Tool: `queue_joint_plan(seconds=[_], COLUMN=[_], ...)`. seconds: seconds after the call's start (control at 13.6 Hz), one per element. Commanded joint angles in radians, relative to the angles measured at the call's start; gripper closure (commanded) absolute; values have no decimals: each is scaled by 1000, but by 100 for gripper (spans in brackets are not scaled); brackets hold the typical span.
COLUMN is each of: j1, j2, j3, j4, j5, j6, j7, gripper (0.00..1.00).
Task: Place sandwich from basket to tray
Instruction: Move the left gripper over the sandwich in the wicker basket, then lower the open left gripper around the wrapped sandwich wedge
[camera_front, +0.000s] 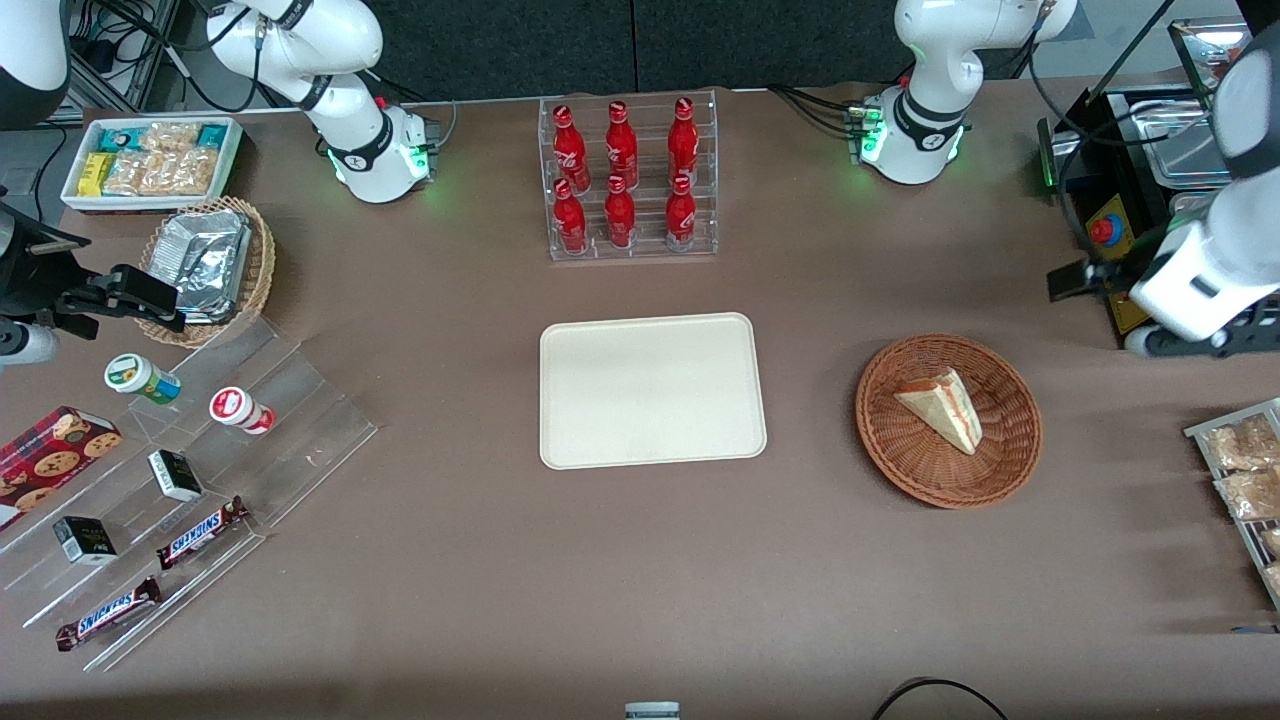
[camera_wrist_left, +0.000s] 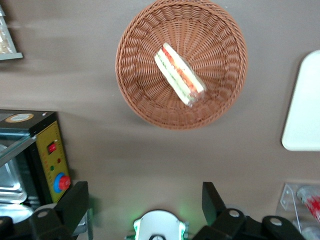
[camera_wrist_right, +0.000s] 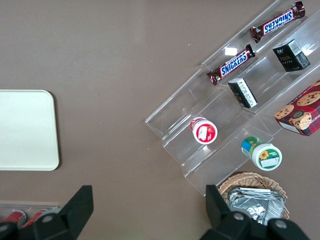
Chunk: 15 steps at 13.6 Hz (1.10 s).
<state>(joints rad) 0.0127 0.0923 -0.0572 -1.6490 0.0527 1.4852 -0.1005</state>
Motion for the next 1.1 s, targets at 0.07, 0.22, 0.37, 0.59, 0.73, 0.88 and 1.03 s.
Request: queue_joint_plan(seconds=[0.07, 0.22, 0.37, 0.59, 0.73, 0.88, 1.03], j1=[-10, -34, -37, -66, -72, -72, -74], j2=[-23, -19, -28, -10, 7, 33, 52], j3=[0, -1, -1, -1, -1, -1, -1], j4=[-205, -303, -400, -463, -504, -554, -561], j5=[-2, -2, -5, -5, -11, -14, -14], j6=[263, 403, 537, 676, 791, 912, 923], j7=[-261, -423, -514, -666, -760, -814, -814], gripper=[0, 0, 0, 0, 0, 0, 0])
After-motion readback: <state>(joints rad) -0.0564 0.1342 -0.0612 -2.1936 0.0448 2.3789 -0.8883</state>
